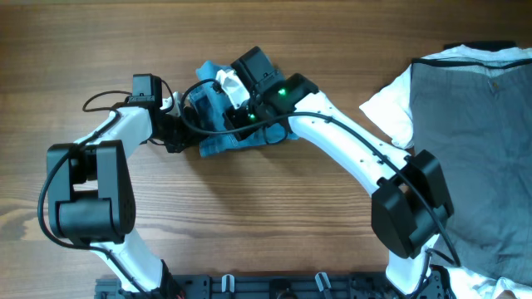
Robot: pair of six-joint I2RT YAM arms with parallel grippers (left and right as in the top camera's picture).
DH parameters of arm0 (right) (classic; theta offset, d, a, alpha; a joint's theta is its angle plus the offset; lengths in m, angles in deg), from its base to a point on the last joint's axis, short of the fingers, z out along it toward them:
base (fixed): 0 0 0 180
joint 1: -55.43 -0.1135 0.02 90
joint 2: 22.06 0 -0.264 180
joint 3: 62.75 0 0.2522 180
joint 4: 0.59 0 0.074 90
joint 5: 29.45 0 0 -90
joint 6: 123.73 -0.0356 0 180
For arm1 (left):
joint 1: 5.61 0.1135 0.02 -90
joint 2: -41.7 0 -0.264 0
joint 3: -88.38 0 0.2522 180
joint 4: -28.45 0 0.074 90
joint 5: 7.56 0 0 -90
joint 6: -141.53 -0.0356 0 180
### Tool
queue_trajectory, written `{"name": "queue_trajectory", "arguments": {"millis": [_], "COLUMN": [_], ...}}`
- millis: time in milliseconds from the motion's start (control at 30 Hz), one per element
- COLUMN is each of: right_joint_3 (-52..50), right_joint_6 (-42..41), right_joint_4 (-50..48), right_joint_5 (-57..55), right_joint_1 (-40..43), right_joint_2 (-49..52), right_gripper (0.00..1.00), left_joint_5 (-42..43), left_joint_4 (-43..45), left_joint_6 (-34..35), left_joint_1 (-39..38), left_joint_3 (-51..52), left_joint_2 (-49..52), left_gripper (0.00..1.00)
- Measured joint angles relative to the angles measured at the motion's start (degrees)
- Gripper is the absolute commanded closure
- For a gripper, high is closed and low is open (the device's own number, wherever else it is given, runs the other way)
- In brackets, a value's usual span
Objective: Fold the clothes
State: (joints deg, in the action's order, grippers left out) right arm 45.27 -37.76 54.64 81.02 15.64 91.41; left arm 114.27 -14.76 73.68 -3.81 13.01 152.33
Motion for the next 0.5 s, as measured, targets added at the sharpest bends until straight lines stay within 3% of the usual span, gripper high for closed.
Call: {"name": "queue_trajectory", "arguments": {"millis": [33,100,133,233,300,333,367,500], "right_joint_3": [0.0,0.0,0.0,0.0,0.0,0.0,0.0,-0.6], "right_joint_6": [-0.6,-2.0,-3.5,-5.3,-5.1,-5.1,-5.0,-14.3], "right_joint_4": [-1.3,-3.8,-4.3,-4.7,-4.6,-4.6,-3.9,6.2], "right_joint_5": [0.0,-0.2,-0.2,0.1,-0.7,-1.8,-3.6,-4.0], "right_joint_1": [-0.1,-0.2,-0.3,-1.9,-2.2,-1.7,-0.1,11.4], "right_joint_2": [0.0,0.0,0.0,0.0,0.0,0.0,-0.1,-1.4], "right_gripper": [0.87,0.74,0.56,0.42,0.47,0.61,0.96,0.95], "left_joint_5": [0.0,0.0,0.0,0.4,0.5,0.5,0.5,0.5], "left_joint_4": [0.0,0.0,0.0,0.2,0.2,0.2,0.2,0.2], "left_joint_6": [0.0,0.0,0.0,0.0,0.0,0.0,0.0,0.0], "left_joint_1": [0.0,0.0,0.0,0.0,0.0,0.0,0.0,0.0], "left_joint_3": [0.0,0.0,0.0,0.0,0.0,0.0,0.0,0.0], "left_joint_2": [0.0,0.0,0.0,0.1,0.2,0.2,0.2,0.2], "left_gripper": [0.96,0.96,0.96,0.96,0.96,0.96,0.96,0.95]}}
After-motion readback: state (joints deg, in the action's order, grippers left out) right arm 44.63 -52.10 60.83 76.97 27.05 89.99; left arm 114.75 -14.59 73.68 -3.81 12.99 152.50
